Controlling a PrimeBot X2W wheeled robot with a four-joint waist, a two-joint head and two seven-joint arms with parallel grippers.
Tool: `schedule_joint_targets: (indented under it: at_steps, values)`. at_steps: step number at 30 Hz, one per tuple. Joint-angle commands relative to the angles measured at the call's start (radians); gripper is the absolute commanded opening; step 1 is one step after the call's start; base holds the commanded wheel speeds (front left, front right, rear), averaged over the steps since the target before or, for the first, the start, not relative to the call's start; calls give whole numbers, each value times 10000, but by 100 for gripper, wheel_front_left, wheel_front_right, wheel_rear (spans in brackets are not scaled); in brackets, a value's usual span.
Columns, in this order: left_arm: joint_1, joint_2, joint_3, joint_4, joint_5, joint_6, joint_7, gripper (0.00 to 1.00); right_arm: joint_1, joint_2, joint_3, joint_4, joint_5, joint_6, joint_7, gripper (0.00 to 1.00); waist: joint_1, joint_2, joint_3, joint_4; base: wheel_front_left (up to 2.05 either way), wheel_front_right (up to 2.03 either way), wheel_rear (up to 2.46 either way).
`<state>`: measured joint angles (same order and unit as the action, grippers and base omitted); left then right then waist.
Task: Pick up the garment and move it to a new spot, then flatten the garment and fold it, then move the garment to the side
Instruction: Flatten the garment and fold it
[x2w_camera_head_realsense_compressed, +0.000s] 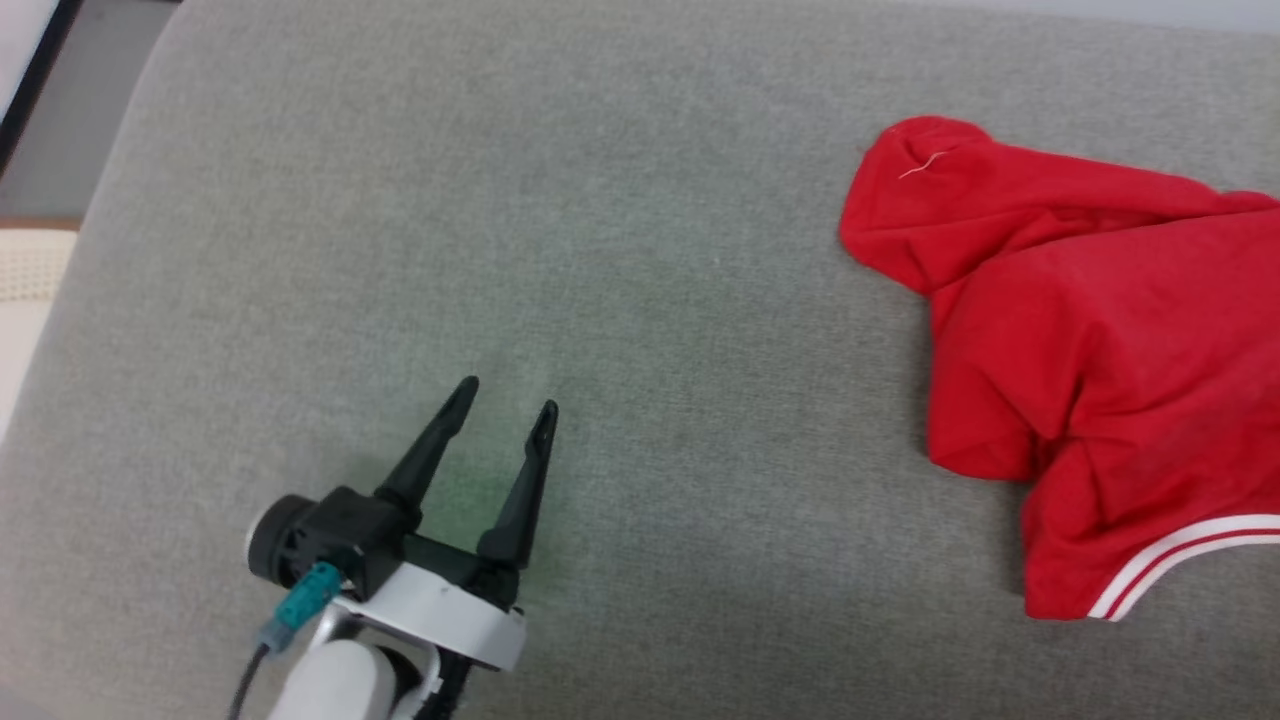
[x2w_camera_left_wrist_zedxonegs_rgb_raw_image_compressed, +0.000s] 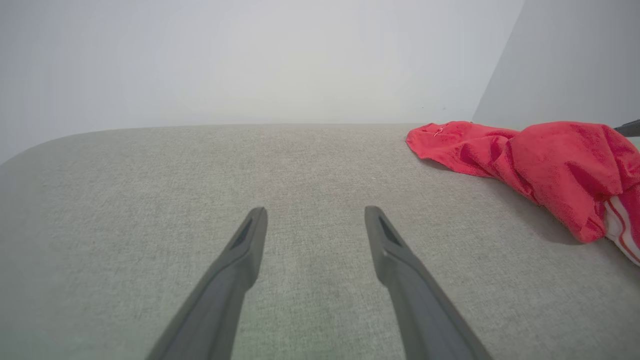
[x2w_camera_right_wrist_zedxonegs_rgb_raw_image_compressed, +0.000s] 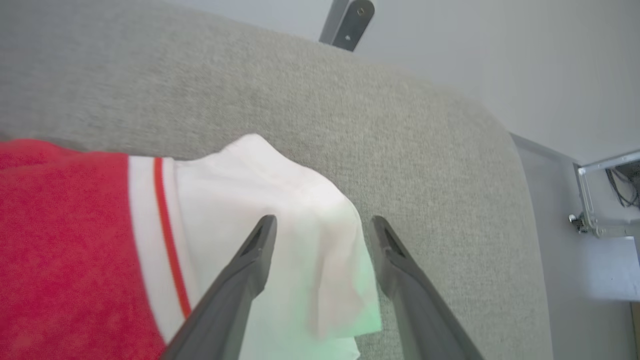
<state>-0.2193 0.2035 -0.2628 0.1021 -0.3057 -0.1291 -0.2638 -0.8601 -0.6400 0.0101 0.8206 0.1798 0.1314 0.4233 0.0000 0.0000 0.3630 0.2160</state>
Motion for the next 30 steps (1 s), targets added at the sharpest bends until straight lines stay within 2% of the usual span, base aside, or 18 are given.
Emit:
schedule_joint_targets:
  at_steps: [1, 9, 15, 19, 24, 30]
  values:
    - [-112, 159, -38, 4, -28, -23, -10, 100, -7, 46, 78, -89, -90, -14, -190, 100, 0, 0, -217, -205, 0, 0, 0]
    - [-399, 1338, -598, 295, -779, -21, -7, 100, 784, 786, 843, -1496, -69, -14, -2419, 100, 0, 0, -1046, -989, 0, 0, 0]
    - [-977, 2320, -1005, 379, -1899, -21, 855, 100, 2215, 2175, 867, -3119, -272, -14, -4454, 100, 0, 0, -1559, -1747, 0, 0, 0]
    - [-1655, 2986, -1374, 264, -3266, -21, 2044, 100, 3556, 3406, 877, -4195, -541, -14, -5369, 100, 0, 0, -1760, -2254, 0, 0, 0]
    - [-2656, 3761, -2101, 309, -4945, -22, 4048, 100, 5129, 4667, 1143, -5412, -750, -14, -5747, 100, 0, 0, -1844, -2943, 0, 0, 0]
    - [-3672, 4153, -2952, 526, -6693, -22, 6455, 100, 6064, 5292, 1433, -6350, -912, -14, -5670, 100, 0, 0, -1661, -3897, 0, 0, 0]
